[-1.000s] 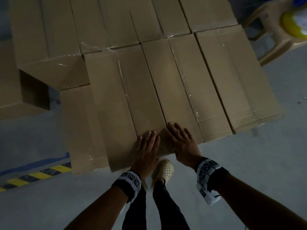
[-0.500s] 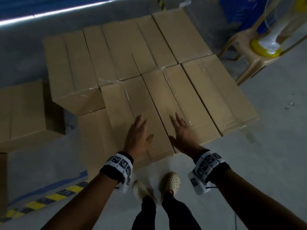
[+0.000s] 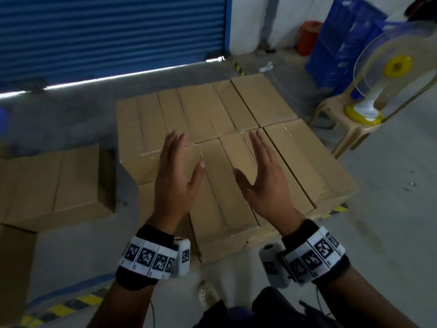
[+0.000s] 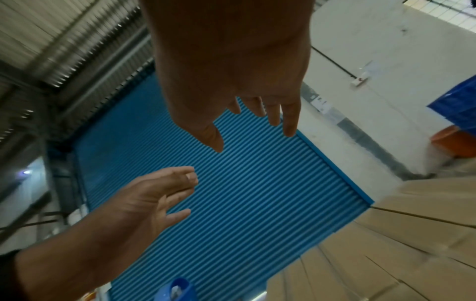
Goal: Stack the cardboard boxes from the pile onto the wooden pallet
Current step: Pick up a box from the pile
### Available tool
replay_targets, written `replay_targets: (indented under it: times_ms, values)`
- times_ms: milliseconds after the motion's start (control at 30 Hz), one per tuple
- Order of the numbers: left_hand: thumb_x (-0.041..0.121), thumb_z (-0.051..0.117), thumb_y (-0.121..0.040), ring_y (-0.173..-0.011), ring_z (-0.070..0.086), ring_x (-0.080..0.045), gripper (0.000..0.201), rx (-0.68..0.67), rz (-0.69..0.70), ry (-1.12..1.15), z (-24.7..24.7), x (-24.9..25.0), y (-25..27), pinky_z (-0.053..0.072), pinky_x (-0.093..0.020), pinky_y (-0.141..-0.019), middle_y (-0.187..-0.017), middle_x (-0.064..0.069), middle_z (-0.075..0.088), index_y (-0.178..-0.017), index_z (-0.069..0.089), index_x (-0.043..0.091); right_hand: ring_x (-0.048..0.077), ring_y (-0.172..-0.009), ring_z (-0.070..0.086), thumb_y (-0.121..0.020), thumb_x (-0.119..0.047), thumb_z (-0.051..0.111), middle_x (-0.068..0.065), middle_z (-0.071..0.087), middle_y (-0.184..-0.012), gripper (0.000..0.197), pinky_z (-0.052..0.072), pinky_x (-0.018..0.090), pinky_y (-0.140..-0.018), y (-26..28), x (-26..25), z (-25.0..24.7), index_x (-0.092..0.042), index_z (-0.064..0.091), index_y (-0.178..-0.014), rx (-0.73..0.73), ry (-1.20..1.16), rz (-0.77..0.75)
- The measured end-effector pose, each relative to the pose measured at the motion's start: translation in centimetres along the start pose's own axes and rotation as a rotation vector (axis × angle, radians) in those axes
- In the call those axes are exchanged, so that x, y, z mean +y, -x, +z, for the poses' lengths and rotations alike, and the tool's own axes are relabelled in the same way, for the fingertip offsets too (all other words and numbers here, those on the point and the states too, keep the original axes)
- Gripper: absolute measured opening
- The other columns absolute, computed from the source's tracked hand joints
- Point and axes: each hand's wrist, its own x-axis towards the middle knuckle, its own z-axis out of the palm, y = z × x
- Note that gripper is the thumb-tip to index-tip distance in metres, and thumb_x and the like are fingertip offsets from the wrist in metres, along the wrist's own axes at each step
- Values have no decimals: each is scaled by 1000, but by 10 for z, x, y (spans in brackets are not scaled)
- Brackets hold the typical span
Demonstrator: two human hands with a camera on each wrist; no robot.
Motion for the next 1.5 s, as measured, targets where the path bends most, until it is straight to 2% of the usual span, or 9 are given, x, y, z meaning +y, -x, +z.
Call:
replay_targets:
  times_ms: [267,333,467,600,767,867,1000,1200,1500]
  values:
    - [39,61,-93,-151,20,-5,76,121,-99,5,-87,48,95,19,-15,-118,-163,8,22,-155,18,32,16,-145,28,-91,-47,53,8,23,-163,79,40,39,-111,72,-50,-21,-17,20,-156,-15,-69,-202]
    - [40,62,-92,-152,22,-9,78,153,-127,-46,-107,58,126,22,-22,-120,-165,3,24,-157,21,26,22,-146,30,-92,-45,55,8,24,-163,78,45,50,-106,96,-58,-24,-16,20,-156,-42,-114,-244]
    - [34,64,-92,-150,29,-17,76,204,-136,-145,-143,77,188,21,-16,-120,-161,-9,33,-155,31,9,25,-143,34,-91,-39,59,8,25,-162,79,47,53,-102,139,-73,-24,-14,22,-155,-86,-165,-320]
    - [40,60,-95,-151,24,-10,74,195,-194,-198,-174,83,239,19,-11,-117,-162,1,29,-157,28,14,23,-146,30,-91,-34,63,9,26,-161,78,45,54,-104,171,-93,-19,-14,24,-155,-130,-256,-321]
    - [48,54,-94,-150,26,-12,72,208,-234,-283,-202,71,277,17,-11,-117,-161,-6,32,-155,31,16,26,-144,32,-90,-39,60,10,27,-161,77,47,54,-101,188,-121,4,-14,26,-154,-206,-289,-363]
    - [54,50,-94,-152,23,-15,73,185,-315,-312,-217,55,293,13,-6,-115,-163,-5,30,-155,32,19,28,-145,31,-90,-45,55,12,28,-160,75,42,51,-108,190,-141,26,-13,29,-153,-237,-309,-402]
    - [59,46,-91,-152,18,-17,77,191,-417,-328,-245,23,313,16,-20,-118,-164,-3,25,-155,33,19,22,-147,28,-91,-51,52,11,31,-160,76,22,20,-115,186,-175,70,-13,31,-153,-300,-293,-418]
    - [56,48,-91,-147,26,-24,74,229,-510,-336,-317,-59,337,34,-46,-116,-160,-8,31,-152,39,16,21,-148,26,-90,-52,56,8,27,-161,77,27,28,-114,172,-242,173,-19,30,-154,-436,-272,-425]
    - [56,47,-93,-141,32,-29,74,178,-570,-366,-435,-196,324,36,-48,-113,-155,-13,36,-151,41,10,30,-146,31,-92,-44,65,10,25,-162,78,38,49,-112,141,-347,330,-19,25,-155,-586,-261,-345]
